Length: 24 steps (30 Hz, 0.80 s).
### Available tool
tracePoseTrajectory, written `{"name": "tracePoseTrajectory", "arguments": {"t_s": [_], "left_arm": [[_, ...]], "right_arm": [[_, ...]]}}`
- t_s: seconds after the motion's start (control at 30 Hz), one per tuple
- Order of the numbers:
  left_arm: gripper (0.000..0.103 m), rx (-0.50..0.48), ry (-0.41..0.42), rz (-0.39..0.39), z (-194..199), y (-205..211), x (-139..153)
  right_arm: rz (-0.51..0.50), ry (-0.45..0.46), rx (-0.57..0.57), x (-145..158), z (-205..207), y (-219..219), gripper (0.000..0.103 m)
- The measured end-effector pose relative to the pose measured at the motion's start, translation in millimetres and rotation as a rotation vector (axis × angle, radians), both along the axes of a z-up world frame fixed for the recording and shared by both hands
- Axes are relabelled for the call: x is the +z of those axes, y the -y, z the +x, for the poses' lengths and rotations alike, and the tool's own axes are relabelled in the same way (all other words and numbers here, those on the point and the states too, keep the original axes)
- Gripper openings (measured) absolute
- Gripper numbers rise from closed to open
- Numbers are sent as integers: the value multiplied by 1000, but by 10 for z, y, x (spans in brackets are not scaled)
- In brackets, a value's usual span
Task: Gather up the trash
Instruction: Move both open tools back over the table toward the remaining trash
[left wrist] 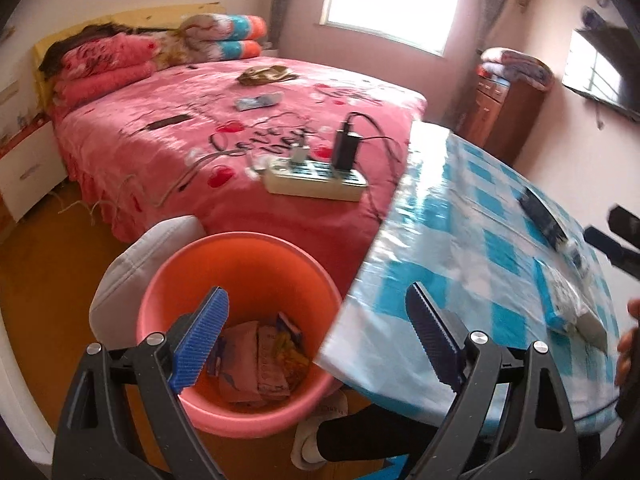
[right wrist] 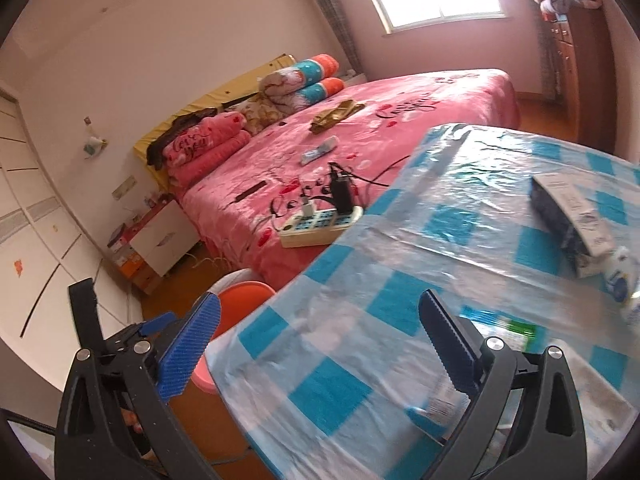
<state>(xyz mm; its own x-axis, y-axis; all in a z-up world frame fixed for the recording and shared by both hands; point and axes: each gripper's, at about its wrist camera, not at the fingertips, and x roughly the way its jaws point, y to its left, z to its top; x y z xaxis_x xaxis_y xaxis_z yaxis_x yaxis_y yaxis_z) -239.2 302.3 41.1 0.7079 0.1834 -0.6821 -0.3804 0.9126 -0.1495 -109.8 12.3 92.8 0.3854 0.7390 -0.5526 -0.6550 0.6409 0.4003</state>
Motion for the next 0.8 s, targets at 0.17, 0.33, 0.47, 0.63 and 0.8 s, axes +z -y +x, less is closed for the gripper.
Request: {"name": "tracePoseTrajectory", "arguments": {"t_s": [0.17,0.33,0.47,0.63,0.8], "left_arm": [[91,-63,-16,38,-17,218,72],[91,-107,-15,18,6,363,119],[91,-147,-15,21,40,509,146],[91,-201,-14,23,83,689,165],[91,-262,-3,41,170,816,201]], "right_arm": [[-5,-26,-8,37,-29,215,98],[14,-22,-33,47,-60,409,98],[20,-21,-52,30,-80,528,98],[31,-7,-75,37,-117,625,98],[14,11,-117,15,-198,750,98]]}}
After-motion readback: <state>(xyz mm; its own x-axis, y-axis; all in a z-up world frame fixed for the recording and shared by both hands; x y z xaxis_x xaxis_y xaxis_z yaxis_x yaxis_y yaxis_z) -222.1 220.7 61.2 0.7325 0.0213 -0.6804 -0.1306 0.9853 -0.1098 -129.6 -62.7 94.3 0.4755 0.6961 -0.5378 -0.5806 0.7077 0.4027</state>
